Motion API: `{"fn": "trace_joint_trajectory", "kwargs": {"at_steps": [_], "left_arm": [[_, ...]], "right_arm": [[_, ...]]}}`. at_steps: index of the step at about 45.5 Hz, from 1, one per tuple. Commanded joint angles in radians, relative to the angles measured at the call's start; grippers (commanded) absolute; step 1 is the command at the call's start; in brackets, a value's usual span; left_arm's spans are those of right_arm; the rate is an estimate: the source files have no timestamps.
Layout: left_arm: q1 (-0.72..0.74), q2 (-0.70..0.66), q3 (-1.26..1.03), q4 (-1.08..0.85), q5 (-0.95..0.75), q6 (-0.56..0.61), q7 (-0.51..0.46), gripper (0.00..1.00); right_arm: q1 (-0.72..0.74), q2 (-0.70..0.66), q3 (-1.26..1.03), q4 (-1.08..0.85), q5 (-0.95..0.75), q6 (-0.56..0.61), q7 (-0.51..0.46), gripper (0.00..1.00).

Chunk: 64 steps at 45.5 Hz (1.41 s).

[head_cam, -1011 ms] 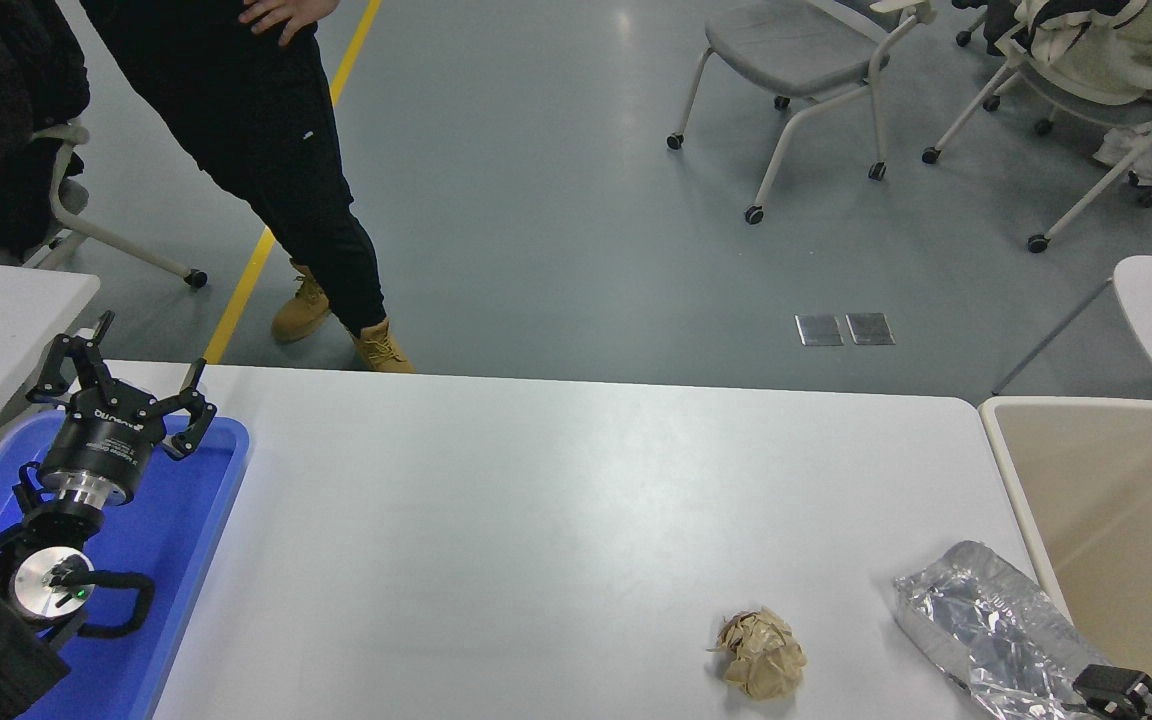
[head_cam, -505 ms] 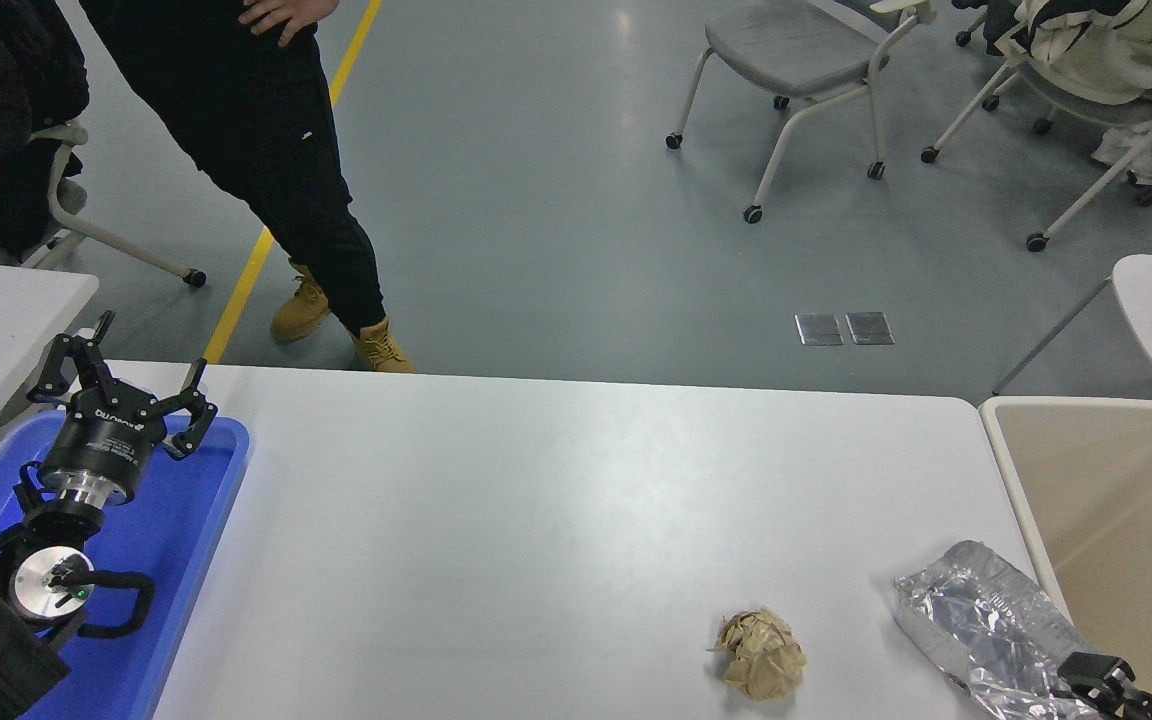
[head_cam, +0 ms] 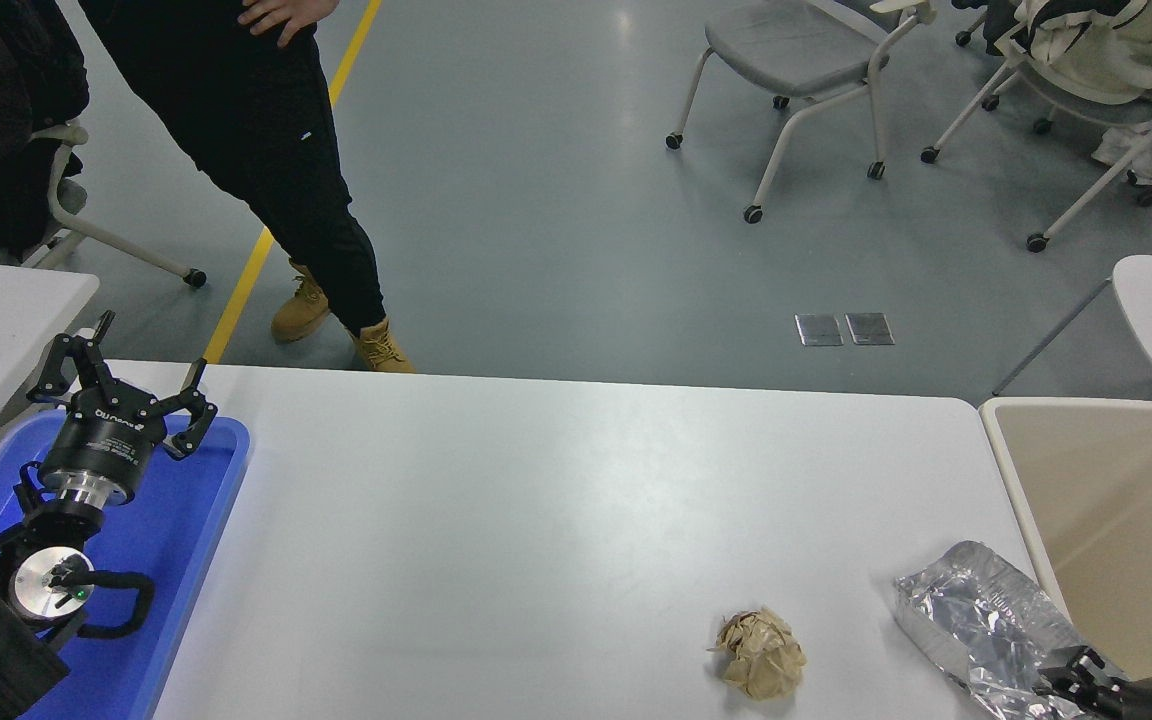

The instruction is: Clean the table surface

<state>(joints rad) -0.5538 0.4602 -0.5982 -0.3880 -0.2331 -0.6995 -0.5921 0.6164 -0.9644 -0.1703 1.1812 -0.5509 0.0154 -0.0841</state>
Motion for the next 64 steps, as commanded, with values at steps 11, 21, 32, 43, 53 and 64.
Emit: {"fn": "trace_joint_trajectory", "kwargs": {"at_steps": [11, 21, 32, 43, 53, 64], "left_arm": [[0.000, 0.000, 0.000, 0.000, 0.000, 0.000, 0.000, 1.00], [-0.001, 0.000, 0.000, 0.000, 0.000, 0.000, 0.000, 1.00], [0.000, 0.000, 0.000, 0.000, 0.000, 0.000, 0.000, 1.00], [0.000, 0.000, 0.000, 0.000, 0.001, 0.000, 0.000, 1.00], [-0.001, 0.000, 0.000, 0.000, 0.000, 0.000, 0.000, 1.00], [-0.001, 0.000, 0.000, 0.000, 0.000, 0.000, 0.000, 1.00]], "right_arm": [[0.063, -0.097, -0.028, 0.029, -0.003, 0.067, 0.003, 0.00], [0.103, -0.186, -0.028, 0.100, -0.004, 0.107, 0.003, 0.00], [0.233, -0.356, -0.028, 0.216, -0.046, 0.205, 0.000, 0.00], [0.384, -0.488, -0.015, 0.250, -0.150, 0.356, -0.008, 0.00], [0.508, -0.594, 0.035, 0.261, -0.231, 0.521, -0.011, 0.00], [0.526, -0.683, 0.212, 0.265, -0.316, 0.696, -0.011, 0.00]]}}
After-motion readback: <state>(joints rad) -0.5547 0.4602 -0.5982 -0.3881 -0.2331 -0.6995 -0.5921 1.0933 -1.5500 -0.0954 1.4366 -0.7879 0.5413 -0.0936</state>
